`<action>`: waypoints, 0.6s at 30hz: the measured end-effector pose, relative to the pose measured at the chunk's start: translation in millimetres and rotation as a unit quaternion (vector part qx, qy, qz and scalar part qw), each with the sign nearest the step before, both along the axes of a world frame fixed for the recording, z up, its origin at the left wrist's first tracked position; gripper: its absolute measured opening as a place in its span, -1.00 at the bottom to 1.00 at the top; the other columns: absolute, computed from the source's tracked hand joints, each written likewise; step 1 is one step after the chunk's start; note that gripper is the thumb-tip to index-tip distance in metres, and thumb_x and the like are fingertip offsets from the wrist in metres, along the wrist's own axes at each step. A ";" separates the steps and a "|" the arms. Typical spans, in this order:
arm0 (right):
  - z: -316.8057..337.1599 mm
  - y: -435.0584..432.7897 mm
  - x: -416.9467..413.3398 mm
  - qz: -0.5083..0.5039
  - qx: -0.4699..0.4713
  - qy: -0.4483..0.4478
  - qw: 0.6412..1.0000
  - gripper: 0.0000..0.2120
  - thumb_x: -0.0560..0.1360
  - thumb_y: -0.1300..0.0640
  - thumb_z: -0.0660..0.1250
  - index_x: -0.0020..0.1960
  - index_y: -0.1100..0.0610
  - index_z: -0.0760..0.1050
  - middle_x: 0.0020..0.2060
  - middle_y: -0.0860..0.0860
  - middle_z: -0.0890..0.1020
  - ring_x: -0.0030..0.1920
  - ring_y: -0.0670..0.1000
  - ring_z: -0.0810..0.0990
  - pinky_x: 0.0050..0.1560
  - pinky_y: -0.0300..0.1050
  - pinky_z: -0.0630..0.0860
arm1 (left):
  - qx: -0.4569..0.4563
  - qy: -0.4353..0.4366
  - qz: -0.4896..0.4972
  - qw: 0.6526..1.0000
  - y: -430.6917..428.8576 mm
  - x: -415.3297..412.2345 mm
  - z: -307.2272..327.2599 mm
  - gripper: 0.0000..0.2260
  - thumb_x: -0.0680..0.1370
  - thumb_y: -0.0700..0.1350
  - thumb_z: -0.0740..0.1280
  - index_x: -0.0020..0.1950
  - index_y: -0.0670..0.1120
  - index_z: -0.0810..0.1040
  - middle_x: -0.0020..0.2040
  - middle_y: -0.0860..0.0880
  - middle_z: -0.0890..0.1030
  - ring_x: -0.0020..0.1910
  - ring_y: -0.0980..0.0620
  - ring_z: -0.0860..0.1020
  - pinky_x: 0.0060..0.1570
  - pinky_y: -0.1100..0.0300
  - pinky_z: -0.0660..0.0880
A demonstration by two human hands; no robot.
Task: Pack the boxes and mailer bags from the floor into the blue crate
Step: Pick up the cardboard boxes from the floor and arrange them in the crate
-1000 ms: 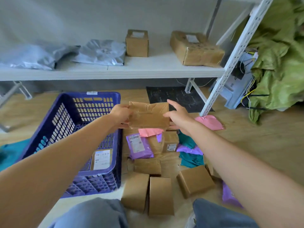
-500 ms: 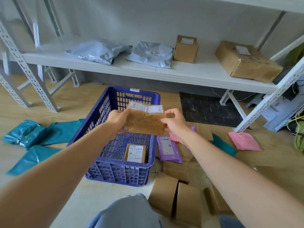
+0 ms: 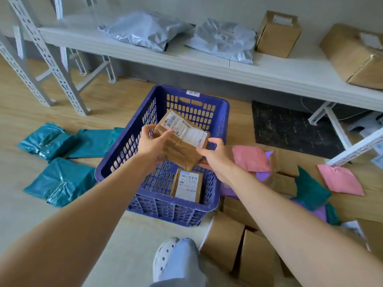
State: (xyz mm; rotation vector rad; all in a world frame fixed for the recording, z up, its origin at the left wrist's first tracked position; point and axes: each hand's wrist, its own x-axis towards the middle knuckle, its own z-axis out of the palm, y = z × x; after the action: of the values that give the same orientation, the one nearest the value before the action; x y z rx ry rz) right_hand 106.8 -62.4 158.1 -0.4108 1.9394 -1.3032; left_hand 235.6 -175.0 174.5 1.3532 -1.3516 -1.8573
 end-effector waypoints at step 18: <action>-64.9 -77.4 -9.4 0.136 0.085 0.007 0.987 -0.54 0.53 0.20 0.33 0.40 0.09 0.34 0.27 0.07 0.51 0.17 0.07 0.52 0.07 -0.05 0.48 | -0.051 -0.157 -0.167 0.972 -94.9 -3.2 -52.5 -0.70 0.47 -0.20 0.41 0.13 0.06 0.47 0.07 -0.07 0.59 -0.01 0.00 0.59 -0.10 -0.05 0.62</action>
State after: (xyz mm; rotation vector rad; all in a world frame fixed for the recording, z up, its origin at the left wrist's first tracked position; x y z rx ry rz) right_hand 97.4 -139.8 93.1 -0.5775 1.9102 -0.9561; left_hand 232.4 -269.9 122.0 1.4841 -1.9124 -1.7966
